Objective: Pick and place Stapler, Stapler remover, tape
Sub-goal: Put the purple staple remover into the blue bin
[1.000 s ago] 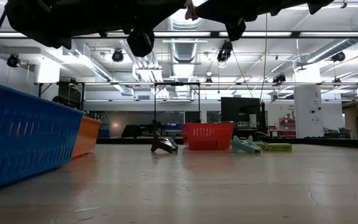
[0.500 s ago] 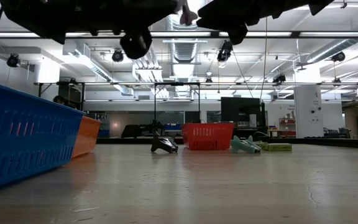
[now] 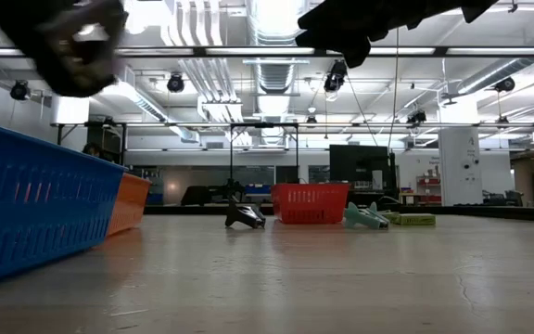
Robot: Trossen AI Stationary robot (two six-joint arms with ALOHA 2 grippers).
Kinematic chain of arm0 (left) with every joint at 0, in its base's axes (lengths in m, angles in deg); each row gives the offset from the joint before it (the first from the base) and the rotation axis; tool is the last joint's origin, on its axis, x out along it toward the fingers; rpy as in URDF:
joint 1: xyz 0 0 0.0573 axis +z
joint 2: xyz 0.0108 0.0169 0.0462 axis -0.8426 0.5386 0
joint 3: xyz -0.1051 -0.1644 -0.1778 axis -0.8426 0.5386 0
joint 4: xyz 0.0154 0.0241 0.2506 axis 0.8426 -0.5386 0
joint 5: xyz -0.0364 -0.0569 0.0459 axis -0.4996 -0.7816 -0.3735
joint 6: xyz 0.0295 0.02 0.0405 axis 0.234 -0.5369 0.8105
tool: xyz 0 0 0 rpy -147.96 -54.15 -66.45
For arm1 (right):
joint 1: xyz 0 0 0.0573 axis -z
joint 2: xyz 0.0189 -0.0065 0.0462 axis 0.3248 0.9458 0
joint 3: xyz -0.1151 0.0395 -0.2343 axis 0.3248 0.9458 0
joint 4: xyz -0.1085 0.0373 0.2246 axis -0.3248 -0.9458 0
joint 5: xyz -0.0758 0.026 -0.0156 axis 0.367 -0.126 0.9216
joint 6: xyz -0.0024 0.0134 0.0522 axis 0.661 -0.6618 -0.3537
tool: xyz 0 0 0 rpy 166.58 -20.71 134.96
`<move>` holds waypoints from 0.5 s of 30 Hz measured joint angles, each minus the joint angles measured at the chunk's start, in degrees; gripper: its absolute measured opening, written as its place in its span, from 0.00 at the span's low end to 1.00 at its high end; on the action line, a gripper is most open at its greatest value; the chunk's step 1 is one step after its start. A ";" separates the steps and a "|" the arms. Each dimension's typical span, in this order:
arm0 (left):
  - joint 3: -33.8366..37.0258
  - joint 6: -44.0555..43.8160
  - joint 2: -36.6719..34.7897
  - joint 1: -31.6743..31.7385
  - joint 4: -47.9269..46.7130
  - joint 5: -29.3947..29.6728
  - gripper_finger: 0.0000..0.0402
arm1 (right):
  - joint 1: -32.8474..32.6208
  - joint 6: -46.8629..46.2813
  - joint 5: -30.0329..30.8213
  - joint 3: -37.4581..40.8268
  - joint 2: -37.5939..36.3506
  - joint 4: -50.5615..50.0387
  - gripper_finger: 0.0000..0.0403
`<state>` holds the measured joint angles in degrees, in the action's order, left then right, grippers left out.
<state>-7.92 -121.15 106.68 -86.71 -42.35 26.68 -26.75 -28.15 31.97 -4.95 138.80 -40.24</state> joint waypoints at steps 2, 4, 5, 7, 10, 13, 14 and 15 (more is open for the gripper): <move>0.00 -4.52 -0.37 -3.90 -2.97 1.52 0.01 | 0.12 0.00 0.00 0.00 0.00 -0.13 0.38; 0.00 -7.82 0.05 -7.24 -3.66 3.47 0.01 | 0.30 0.00 0.00 0.00 0.00 -0.09 0.37; 0.00 -9.16 0.37 -8.60 -3.94 4.47 0.01 | 0.39 0.00 0.00 0.00 0.00 -0.09 0.37; -0.04 -10.71 1.45 -10.30 -3.82 6.24 0.01 | 0.40 0.00 0.00 0.00 0.00 -0.11 0.36; -0.02 -13.96 4.20 -10.61 -4.98 8.22 0.01 | 0.48 0.00 0.00 0.00 0.00 0.09 0.35; -0.02 -16.47 7.54 -9.94 -5.65 8.38 0.01 | 0.58 0.00 0.01 0.00 0.00 0.03 0.34; -0.06 -17.12 8.67 -9.75 -5.68 8.32 0.02 | 0.58 0.00 0.02 0.00 0.00 0.01 0.33; -0.07 -17.89 9.61 -9.60 -5.87 7.98 0.02 | 0.58 -0.01 0.00 0.00 0.00 0.00 0.33</move>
<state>-7.99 -139.03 116.29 -96.30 -48.21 34.66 -26.18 -28.16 31.97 -4.95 138.80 -40.25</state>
